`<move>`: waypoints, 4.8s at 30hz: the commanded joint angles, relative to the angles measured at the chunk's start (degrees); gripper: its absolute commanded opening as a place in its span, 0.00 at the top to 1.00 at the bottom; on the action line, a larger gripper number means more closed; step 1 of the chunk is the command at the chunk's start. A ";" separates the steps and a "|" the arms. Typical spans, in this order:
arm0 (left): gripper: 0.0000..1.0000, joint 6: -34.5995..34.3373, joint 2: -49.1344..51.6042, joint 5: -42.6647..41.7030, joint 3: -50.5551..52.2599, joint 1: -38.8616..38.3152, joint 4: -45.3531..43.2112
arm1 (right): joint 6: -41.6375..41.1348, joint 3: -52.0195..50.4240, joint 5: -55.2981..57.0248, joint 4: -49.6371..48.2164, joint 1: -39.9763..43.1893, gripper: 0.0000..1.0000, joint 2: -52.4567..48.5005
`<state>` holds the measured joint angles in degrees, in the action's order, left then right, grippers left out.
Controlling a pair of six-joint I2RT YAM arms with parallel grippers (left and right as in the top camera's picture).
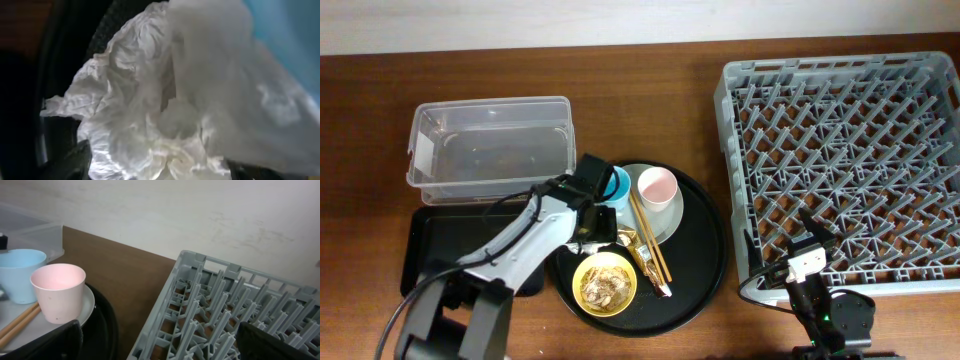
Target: Sort waste into correct bins and load items into the dishwasher rack
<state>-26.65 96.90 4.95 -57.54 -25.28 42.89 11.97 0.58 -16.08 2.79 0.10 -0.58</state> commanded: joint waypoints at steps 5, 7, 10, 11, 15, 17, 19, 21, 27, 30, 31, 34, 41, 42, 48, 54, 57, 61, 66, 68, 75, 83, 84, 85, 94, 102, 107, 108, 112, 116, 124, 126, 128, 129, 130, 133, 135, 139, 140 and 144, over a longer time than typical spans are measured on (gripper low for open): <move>1.00 -0.26 -4.90 1.29 -0.11 -0.17 -0.44 | -0.42 -0.26 0.09 0.26 0.31 0.01 0.37; 1.00 -0.26 -10.40 1.55 -0.11 -0.17 -0.20 | -0.42 -0.26 0.09 0.26 0.28 0.01 0.37; 1.00 0.59 -14.49 1.62 -0.28 -0.15 0.44 | -0.42 -0.26 0.09 0.26 0.31 0.01 0.37; 1.00 0.59 -16.17 2.34 -1.07 0.22 0.94 | -0.42 -0.26 0.09 0.26 0.31 0.01 0.37; 1.00 3.82 -23.96 6.21 -8.55 9.88 2.49 | -0.42 -0.26 0.09 0.26 0.28 0.01 0.37; 1.00 3.85 -24.13 7.56 -8.94 17.18 -4.81 | -0.42 -0.26 0.09 0.26 0.31 0.01 0.37; 1.00 3.80 -22.05 7.52 -8.94 22.60 -11.72 | -0.42 -0.26 0.09 0.26 0.28 0.01 0.37; 1.00 3.80 -16.79 7.32 -8.94 26.86 -18.58 | -0.42 -0.26 0.09 0.26 0.28 0.02 0.37; 0.71 3.85 0.15 6.88 -8.94 28.83 -26.40 | -0.42 -0.26 0.09 0.26 0.28 0.01 0.37; 0.22 3.85 -0.17 6.80 -8.96 28.83 -27.47 | -0.42 -0.26 0.09 0.26 0.31 0.01 0.37; 0.22 3.91 -1.44 5.75 -9.09 28.81 -27.43 | -0.42 -0.26 0.09 0.26 0.31 0.01 0.37; 0.21 4.46 -8.70 -2.08 -9.31 28.81 -24.81 | -0.42 -0.26 0.09 0.26 0.28 0.01 0.37; 0.23 4.44 -25.29 -14.80 -9.31 18.86 6.12 | -0.42 -0.26 0.09 0.26 0.28 0.01 0.37; 0.24 4.44 -25.20 -14.60 -9.25 15.19 10.47 | -0.42 -0.26 0.09 0.26 0.28 0.01 0.37; 0.59 -0.61 -24.92 -11.96 -0.72 -4.83 15.63 | -0.42 -0.26 0.09 0.26 0.28 0.01 0.37; 0.59 -7.74 -24.09 -9.16 8.39 -13.53 3.78 | -0.42 -0.26 0.09 0.26 0.31 0.01 0.37; 0.52 -8.72 -19.63 -6.45 8.44 -15.17 -0.81 | -0.42 -0.26 0.09 0.26 0.28 0.01 0.37; 0.52 -10.05 -11.89 -2.08 8.44 -15.17 -7.17 | -0.42 -0.26 0.09 0.26 0.31 0.01 0.37; 0.53 -10.01 -6.08 -2.12 8.31 -14.95 -15.41 | -0.42 -0.26 0.09 0.26 0.31 0.01 0.37; 0.53 -10.01 -6.19 -2.14 8.31 -14.97 -14.93 | -0.42 -0.26 0.09 0.26 0.31 0.01 0.37; 0.54 -10.01 -8.72 -2.10 8.66 -15.08 -13.99 | -0.42 -0.26 0.09 0.26 0.31 0.01 0.37; 0.81 -10.01 -4.79 -2.34 8.50 -15.06 -15.47 | -0.42 -0.26 0.09 0.26 0.28 0.01 0.37; 0.94 -10.01 -4.83 -2.34 8.22 -15.06 -15.39 | -0.42 -0.26 0.09 0.26 0.31 0.01 0.37; 0.99 -9.99 -5.31 -2.16 7.89 -15.06 -15.19 | -0.42 -0.26 0.09 0.26 0.28 0.01 0.37; 1.00 -3.02 -29.16 9.73 -8.22 -3.13 3.04 | -0.42 -0.26 0.09 0.26 0.31 0.01 0.37; 1.00 -3.06 -21.31 8.79 -8.24 22.36 -18.97 | -0.42 -0.26 0.09 0.26 0.31 0.01 0.37; 0.94 -3.04 -1.88 9.01 -8.24 23.63 -29.49 | -0.42 -0.26 0.09 0.26 0.28 0.01 0.37; 0.56 -3.02 0.61 9.01 -8.24 24.44 -32.72 | -0.42 -0.26 0.09 0.26 0.28 0.01 0.37; 0.25 -1.88 1.38 8.74 -8.28 25.81 -35.01 | -0.42 -0.26 0.09 0.26 0.28 0.01 0.37; 0.20 1.95 -3.82 1.46 -12.00 25.81 -32.26 | -0.42 -0.26 0.09 0.26 0.31 0.01 0.37; 0.26 4.70 -26.91 -15.02 -15.65 10.60 19.23 | -0.42 -0.26 0.09 0.26 0.28 0.01 0.37; 0.69 4.70 -26.75 -15.02 -13.35 2.03 27.36 | -0.42 -0.26 0.09 0.26 0.28 0.01 0.37; 0.87 1.97 -26.75 -14.99 -7.08 -7.72 28.28 | -0.42 -0.26 0.09 0.26 0.31 0.01 0.37; 0.87 -0.22 -26.75 -15.02 -4.11 -10.82 26.75 | -0.42 -0.26 0.09 0.26 0.31 0.01 0.37; 0.85 -3.21 -26.75 -15.02 -0.22 -14.69 23.41 | -0.42 -0.26 0.09 0.26 0.31 0.01 0.37; 0.69 -8.74 -26.73 -11.82 6.25 -21.86 13.53 | -0.42 -0.26 0.09 0.26 0.28 0.01 0.37; 0.68 -10.25 -26.62 -8.87 7.37 -23.67 11.43 | -0.42 -0.26 0.09 0.26 0.31 0.01 0.37; 0.67 -10.25 -22.43 -6.38 7.85 -24.24 7.74 | -0.42 -0.26 0.09 0.26 0.28 0.02 0.37; 0.67 -10.25 -20.76 -6.43 7.85 -24.24 7.26 | -0.42 -0.26 0.09 0.26 0.31 0.01 0.37; 0.67 -10.25 -13.20 -5.51 7.85 -24.22 5.05 | -0.42 -0.26 0.09 0.26 0.31 0.01 0.37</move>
<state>-36.29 81.10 -1.98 -50.17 -49.19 49.08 11.99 0.58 -16.08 2.79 0.10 -0.58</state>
